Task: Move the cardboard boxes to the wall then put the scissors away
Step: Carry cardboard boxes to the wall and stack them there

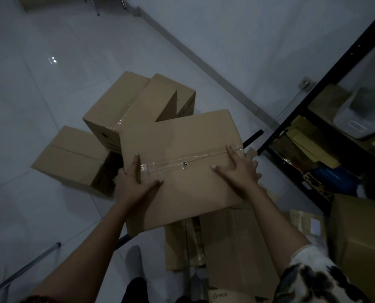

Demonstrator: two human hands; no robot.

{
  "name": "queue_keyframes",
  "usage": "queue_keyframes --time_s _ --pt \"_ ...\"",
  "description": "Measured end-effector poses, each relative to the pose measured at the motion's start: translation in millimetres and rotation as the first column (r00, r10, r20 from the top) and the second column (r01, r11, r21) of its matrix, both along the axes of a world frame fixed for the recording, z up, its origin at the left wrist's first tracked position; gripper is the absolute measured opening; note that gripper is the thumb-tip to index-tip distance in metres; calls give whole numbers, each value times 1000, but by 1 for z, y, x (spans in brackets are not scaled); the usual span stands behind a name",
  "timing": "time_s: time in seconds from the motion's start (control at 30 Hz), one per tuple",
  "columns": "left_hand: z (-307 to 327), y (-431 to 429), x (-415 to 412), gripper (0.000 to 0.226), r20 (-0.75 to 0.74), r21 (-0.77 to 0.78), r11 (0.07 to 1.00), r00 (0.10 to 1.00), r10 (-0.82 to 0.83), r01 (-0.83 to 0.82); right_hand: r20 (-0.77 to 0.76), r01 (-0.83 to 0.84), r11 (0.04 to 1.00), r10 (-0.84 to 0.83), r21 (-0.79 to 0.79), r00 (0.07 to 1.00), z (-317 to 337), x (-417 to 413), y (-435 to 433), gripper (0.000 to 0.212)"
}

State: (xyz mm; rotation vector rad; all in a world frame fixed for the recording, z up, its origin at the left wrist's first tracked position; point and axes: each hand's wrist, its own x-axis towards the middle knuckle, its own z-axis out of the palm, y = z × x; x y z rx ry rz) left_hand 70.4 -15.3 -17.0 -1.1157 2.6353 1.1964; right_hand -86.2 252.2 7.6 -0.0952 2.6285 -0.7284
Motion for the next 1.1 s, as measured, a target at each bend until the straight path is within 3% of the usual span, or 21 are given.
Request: queue_keyframes --time_s 0.57,1.1 --pt "145 -88 67 104 -116 -312 941 988 101 -133 -238 -152 988 139 -37 961 104 69 -100 95" --pt "205 -262 120 99 -252 -357 917 964 90 -179 -351 -132 989 102 -64 931 162 108 -279 87"
